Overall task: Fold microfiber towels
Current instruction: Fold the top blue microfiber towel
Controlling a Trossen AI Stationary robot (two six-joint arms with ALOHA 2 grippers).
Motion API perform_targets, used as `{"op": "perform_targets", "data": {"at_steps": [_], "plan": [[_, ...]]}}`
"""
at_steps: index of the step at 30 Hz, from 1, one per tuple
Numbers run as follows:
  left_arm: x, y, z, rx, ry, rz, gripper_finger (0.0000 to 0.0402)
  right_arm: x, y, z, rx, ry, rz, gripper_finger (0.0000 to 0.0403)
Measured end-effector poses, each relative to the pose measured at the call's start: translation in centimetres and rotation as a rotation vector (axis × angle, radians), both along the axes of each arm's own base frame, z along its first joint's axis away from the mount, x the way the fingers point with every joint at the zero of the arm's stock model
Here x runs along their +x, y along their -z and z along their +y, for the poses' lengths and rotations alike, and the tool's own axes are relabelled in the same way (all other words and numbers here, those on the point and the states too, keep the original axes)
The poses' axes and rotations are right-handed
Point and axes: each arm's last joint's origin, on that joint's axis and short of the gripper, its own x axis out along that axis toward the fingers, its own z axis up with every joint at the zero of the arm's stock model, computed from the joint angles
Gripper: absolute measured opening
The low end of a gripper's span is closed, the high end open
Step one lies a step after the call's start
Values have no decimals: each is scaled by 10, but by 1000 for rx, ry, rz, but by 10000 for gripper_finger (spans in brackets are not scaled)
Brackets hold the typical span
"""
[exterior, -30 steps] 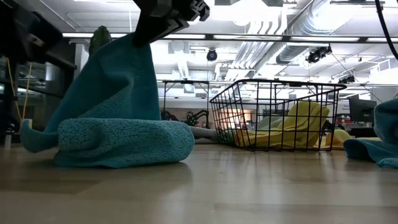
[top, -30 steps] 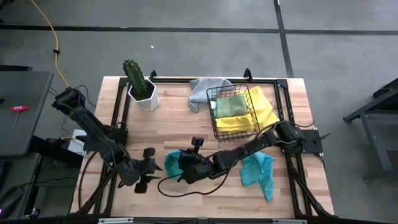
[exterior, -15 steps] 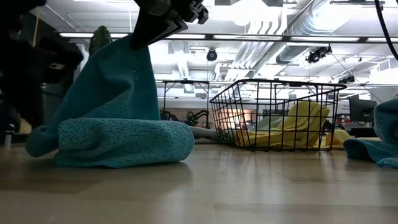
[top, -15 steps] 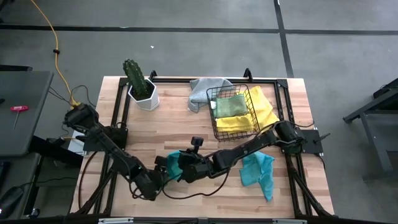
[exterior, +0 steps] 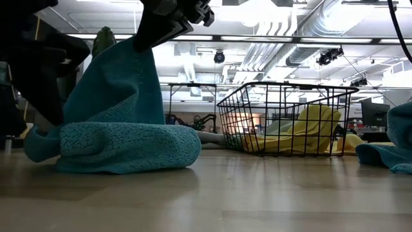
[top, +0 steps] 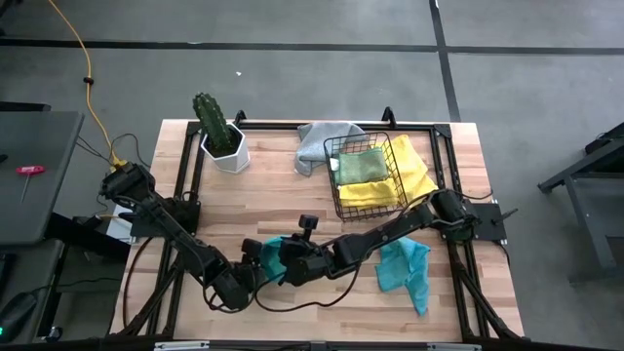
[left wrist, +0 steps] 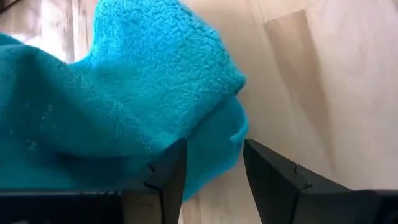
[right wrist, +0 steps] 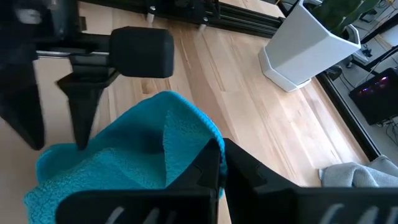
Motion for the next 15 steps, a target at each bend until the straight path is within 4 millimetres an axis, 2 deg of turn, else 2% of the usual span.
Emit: {"op": "perform_targets", "data": {"at_steps": [7,15], "plan": [[0,2,-2,-70,30,12,150,0,0,0,5,-3,-4,0],[1,4,2,-65,12,11,150,1,0,0,13,-10,-3,0]]}}
